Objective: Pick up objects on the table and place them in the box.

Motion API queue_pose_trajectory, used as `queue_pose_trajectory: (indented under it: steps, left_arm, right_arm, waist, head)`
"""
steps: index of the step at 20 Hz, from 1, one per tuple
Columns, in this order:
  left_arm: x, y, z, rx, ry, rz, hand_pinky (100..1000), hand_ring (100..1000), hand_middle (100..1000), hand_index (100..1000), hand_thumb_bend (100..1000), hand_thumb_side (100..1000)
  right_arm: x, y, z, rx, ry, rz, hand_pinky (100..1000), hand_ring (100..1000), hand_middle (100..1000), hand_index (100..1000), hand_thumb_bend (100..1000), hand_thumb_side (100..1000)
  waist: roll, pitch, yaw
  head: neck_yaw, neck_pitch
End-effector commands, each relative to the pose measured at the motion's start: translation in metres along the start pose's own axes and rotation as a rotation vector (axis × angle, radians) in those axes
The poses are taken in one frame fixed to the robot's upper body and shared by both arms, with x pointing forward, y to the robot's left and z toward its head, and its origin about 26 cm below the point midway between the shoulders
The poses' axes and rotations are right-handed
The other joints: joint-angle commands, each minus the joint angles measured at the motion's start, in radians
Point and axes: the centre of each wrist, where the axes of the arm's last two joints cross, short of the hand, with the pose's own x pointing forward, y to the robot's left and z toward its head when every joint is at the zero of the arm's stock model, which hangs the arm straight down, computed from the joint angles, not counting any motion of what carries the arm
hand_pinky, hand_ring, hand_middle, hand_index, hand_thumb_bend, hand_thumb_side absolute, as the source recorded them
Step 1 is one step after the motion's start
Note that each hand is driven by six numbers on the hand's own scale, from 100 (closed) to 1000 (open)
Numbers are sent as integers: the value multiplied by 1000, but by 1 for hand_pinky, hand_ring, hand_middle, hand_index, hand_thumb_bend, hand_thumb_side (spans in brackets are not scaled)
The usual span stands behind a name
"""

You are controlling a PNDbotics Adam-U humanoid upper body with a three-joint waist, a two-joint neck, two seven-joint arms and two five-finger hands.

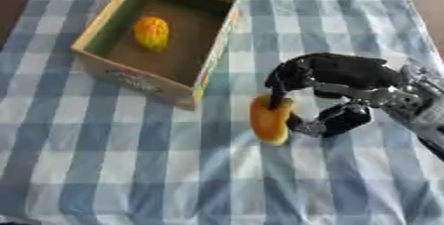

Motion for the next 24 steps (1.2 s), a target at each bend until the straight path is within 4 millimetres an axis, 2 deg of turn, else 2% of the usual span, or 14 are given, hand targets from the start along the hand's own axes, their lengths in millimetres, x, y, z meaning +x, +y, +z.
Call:
queue_pose_trajectory:
  steps: [1, 4, 8, 11, 15, 18, 20, 24]
  left_arm:
    - [5, 4, -6, 0, -31, -7, 774, 745, 663, 810, 227, 515]
    - [5, 3, -7, -2, -33, -7, 775, 746, 664, 810, 228, 512]
    - [6, 3, -8, -5, -38, -7, 775, 746, 664, 810, 230, 507]
    - [6, 3, -9, -7, -42, -4, 776, 747, 664, 810, 232, 504]
    - [7, 1, -11, -10, -50, 5, 776, 747, 665, 811, 232, 500]
    - [8, -1, -13, -11, -57, 14, 776, 747, 665, 811, 233, 501]
    - [9, -3, -15, -12, -62, 24, 776, 747, 665, 811, 233, 500]
    - [10, -6, -17, -13, -70, 37, 776, 747, 665, 810, 235, 499]
  right_arm:
    - [7, -31, 7, -17, 2, 31, 762, 780, 521, 511, 100, 100]
    - [13, -52, 3, -43, -8, 53, 765, 778, 523, 514, 100, 100]
    - [17, -83, -17, -107, -25, 79, 774, 768, 525, 520, 100, 100]
    - [12, -99, -42, -130, -42, 94, 773, 769, 526, 519, 100, 100]
    - [-9, -116, -88, -148, -32, 57, 773, 772, 525, 515, 100, 100]
    - [-30, -123, -122, -165, -3, 36, 774, 775, 523, 511, 100, 100]
    - [-44, -120, -140, -161, 18, 30, 777, 780, 527, 517, 100, 100]
    - [-71, -107, -163, -150, 61, 37, 779, 783, 531, 522, 100, 100]
  waist:
    - [-1, -24, -3]
    - [-3, -25, -4]
    - [-1, -29, -1]
    - [0, -30, 3]
    - [3, -25, 12]
    - [2, -18, 18]
    - [2, -13, 23]
    - [-1, -5, 31]
  head:
    - [5, 1]
    - [3, -2]
    - [-3, -6]
    - [-10, -8]
    - [-28, -9]
    - [-42, -11]
    - [-49, -14]
    - [-58, -20]
